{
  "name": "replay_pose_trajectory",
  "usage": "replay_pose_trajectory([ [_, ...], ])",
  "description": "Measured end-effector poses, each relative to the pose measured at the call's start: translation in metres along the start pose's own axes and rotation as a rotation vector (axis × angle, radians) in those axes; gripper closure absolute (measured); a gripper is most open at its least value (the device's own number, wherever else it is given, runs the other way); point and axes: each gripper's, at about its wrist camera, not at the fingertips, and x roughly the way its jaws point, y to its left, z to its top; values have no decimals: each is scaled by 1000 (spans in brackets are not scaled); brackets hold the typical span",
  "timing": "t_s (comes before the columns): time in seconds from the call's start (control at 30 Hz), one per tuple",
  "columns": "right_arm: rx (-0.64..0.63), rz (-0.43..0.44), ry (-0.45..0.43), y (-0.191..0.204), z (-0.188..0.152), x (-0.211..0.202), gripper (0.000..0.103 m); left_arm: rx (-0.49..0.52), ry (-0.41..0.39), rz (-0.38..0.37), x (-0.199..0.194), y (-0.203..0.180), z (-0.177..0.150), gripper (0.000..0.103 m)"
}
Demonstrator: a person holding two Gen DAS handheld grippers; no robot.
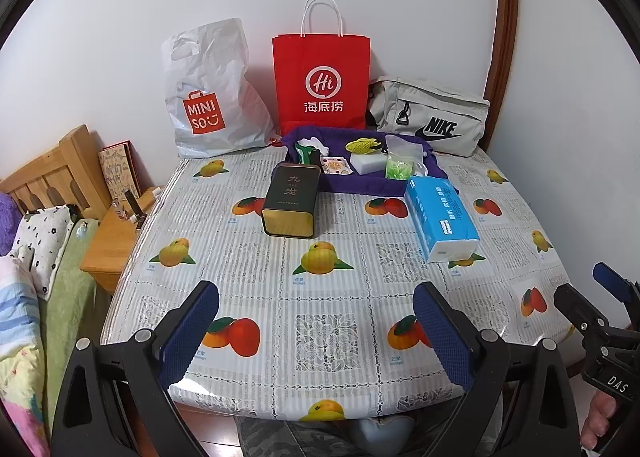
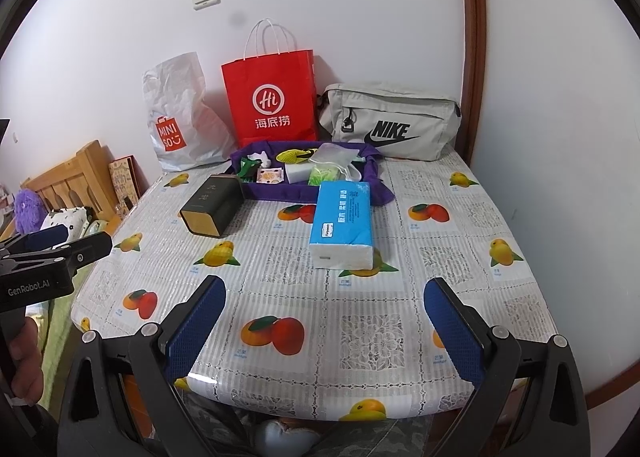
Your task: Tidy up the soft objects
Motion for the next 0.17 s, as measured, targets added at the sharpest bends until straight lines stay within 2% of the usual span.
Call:
replay_pose_trajectory([
  [0.17, -2, 1, 7, 1, -1, 2, 4, -1, 1, 0, 2, 0, -1, 5],
])
